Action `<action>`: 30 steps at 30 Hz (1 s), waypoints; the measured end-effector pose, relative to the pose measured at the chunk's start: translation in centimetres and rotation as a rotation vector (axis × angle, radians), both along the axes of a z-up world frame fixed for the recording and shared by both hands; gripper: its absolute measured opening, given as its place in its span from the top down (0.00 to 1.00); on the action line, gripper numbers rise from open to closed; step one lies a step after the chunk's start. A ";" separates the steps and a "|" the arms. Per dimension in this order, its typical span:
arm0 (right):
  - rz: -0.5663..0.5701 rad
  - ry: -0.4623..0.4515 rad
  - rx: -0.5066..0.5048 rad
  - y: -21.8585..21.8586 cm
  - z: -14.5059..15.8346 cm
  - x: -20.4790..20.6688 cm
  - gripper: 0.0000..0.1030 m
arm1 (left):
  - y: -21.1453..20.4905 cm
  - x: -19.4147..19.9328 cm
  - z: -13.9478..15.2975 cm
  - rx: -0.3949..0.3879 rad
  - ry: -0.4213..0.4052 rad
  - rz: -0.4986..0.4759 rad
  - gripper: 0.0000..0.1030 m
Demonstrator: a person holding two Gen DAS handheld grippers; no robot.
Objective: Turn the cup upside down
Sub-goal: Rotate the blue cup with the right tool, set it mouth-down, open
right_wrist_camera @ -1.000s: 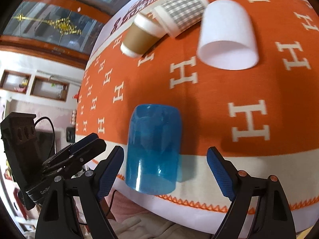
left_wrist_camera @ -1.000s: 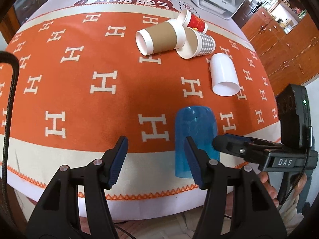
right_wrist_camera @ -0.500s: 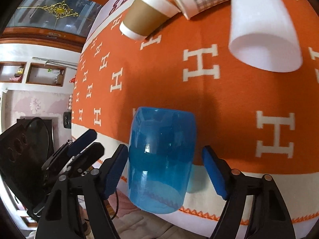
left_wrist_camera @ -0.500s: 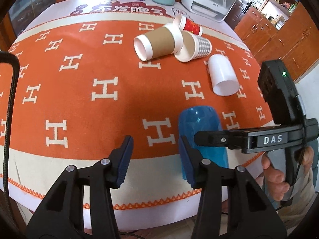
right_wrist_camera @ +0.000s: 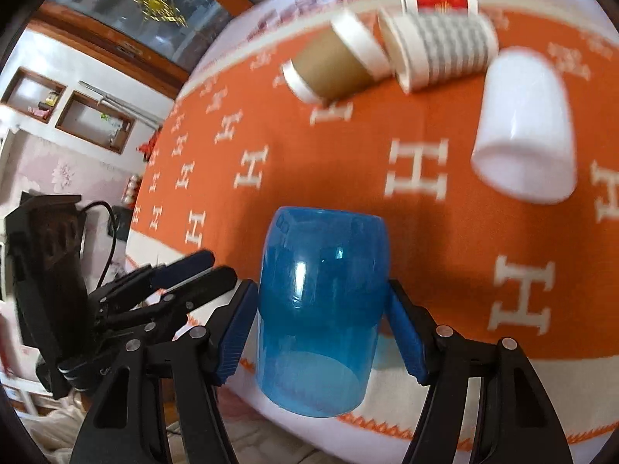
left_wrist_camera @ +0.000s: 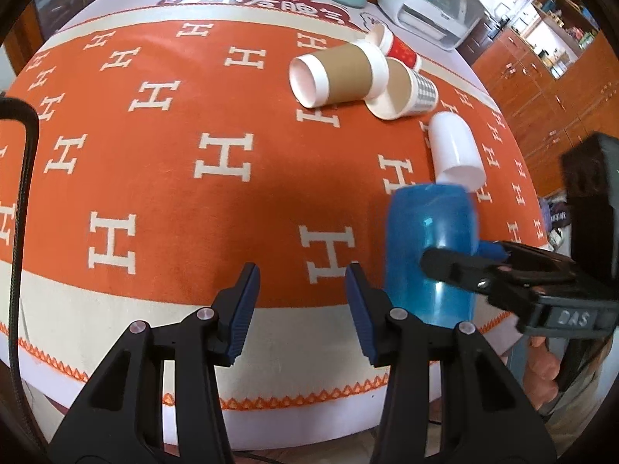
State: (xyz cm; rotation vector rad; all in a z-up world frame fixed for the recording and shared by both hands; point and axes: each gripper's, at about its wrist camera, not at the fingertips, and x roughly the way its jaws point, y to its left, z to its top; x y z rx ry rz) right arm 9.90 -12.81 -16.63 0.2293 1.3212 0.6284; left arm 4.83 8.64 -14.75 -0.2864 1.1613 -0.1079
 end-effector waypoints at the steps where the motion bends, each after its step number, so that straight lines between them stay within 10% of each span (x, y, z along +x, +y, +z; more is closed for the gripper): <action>1: -0.005 -0.046 -0.003 -0.1 0.6 -0.3 0.36 | 0.1 0.0 0.0 0.007 -0.006 0.011 0.58; 12: -0.095 -0.465 -0.069 1.1 2.3 -2.7 0.36 | 0.3 -0.1 0.5 0.046 -0.080 0.112 0.58; 30: 0.033 -0.733 -0.136 2.6 0.3 -8.5 0.35 | -0.3 -1.0 0.3 0.059 -0.135 0.143 0.58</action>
